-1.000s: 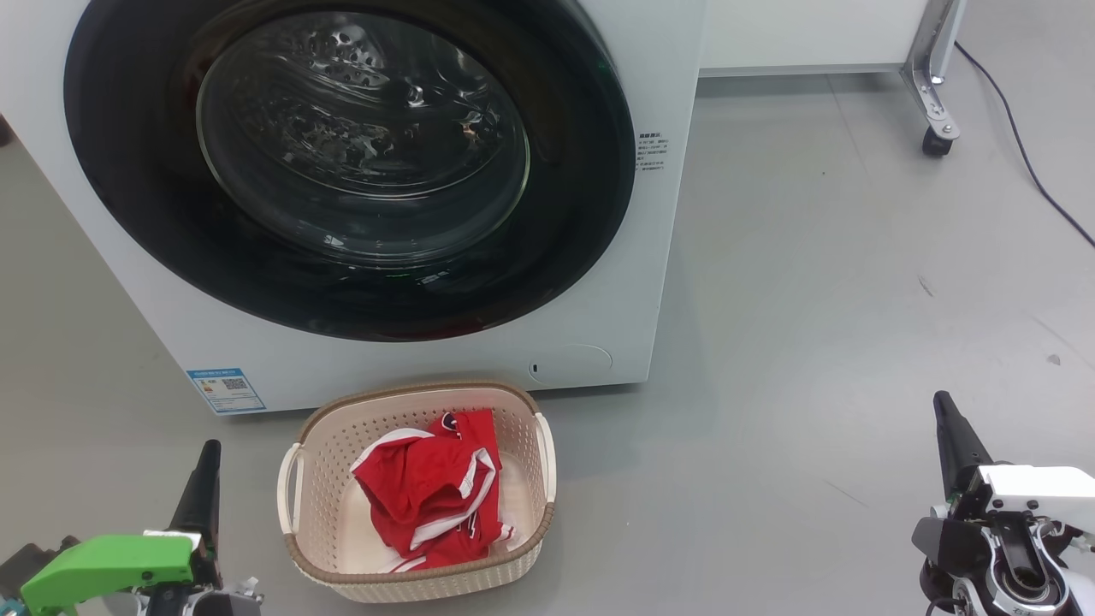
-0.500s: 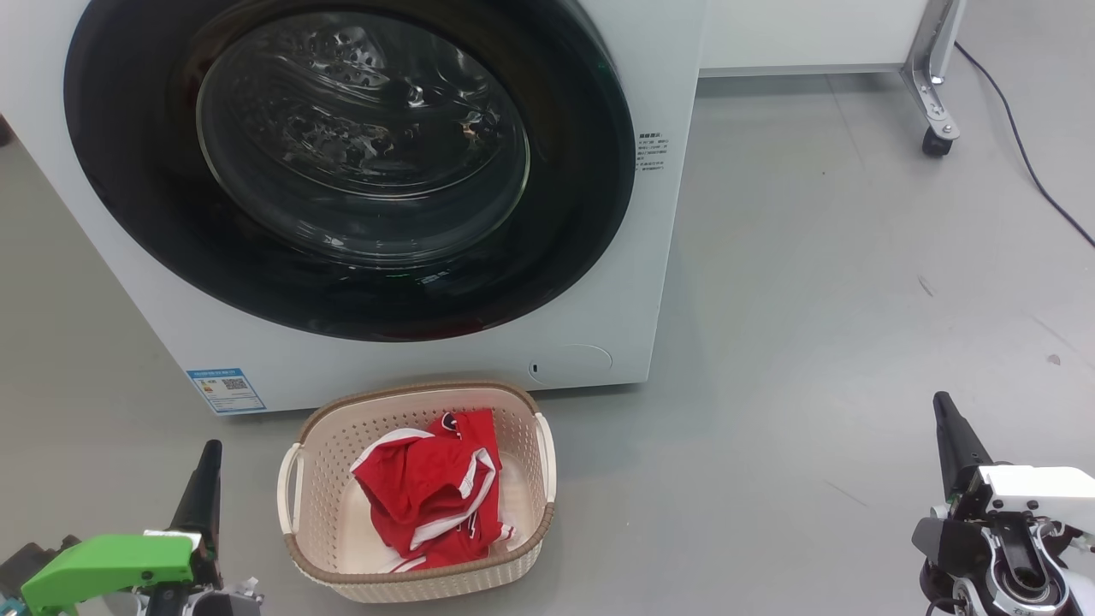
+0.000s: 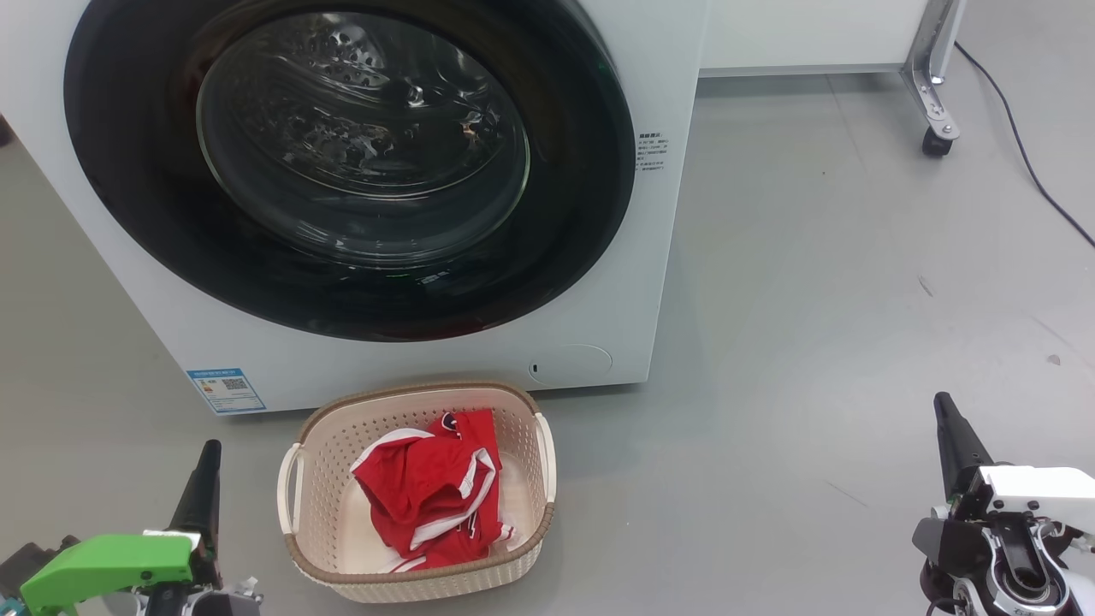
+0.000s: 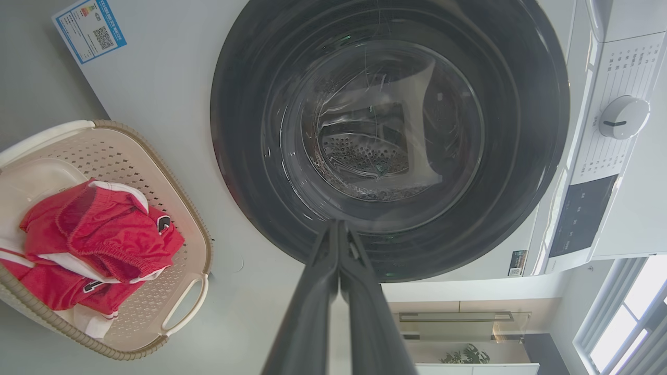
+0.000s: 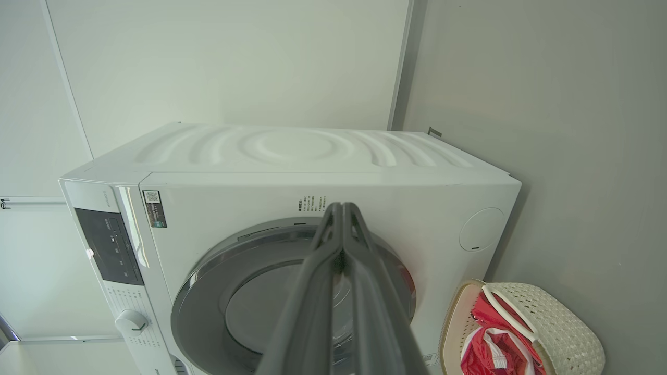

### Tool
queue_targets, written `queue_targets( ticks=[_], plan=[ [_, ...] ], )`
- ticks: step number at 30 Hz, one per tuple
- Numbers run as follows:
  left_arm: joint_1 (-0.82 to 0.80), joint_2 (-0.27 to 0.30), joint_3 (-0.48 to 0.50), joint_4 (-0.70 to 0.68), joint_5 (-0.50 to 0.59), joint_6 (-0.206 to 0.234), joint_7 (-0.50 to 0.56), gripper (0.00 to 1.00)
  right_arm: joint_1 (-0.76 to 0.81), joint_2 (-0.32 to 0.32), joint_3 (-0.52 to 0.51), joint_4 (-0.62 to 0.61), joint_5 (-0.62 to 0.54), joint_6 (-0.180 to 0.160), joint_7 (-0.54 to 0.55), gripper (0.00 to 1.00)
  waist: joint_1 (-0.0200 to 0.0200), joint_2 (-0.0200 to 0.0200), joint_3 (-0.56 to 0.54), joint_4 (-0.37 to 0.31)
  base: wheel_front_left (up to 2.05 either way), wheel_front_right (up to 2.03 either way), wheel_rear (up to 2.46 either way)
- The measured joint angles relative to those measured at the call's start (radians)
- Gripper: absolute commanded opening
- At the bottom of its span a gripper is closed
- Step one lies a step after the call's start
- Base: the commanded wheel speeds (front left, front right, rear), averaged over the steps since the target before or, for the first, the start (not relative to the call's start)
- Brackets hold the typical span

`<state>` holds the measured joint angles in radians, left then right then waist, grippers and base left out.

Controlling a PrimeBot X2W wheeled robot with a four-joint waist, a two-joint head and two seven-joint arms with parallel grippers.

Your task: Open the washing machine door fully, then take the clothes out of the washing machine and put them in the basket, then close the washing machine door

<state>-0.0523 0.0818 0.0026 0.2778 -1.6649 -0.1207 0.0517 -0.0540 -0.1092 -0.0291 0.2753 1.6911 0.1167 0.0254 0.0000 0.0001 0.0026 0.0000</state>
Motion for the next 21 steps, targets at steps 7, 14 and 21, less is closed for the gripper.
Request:
queue_targets(
  ticks=[7,14,21],
  plan=[
    [0.000,0.000,0.001,0.000,0.000,0.000,0.000,0.00,0.000,0.000,-0.001,0.001,0.000,0.005,0.000,0.00,0.0000,0.0000,0.000,0.000,0.00,0.00,0.00],
    [0.000,0.000,0.001,0.000,0.000,0.000,0.000,0.00,0.000,0.001,-0.002,0.001,0.000,0.005,0.000,0.00,0.0000,0.0000,0.000,0.000,0.00,0.00,0.00],
    [0.000,0.000,0.002,0.000,0.000,0.000,0.000,0.00,0.000,0.001,-0.002,0.001,0.000,0.005,0.000,0.00,0.0000,0.0000,0.000,0.000,0.00,0.00,0.00]
  ],
)
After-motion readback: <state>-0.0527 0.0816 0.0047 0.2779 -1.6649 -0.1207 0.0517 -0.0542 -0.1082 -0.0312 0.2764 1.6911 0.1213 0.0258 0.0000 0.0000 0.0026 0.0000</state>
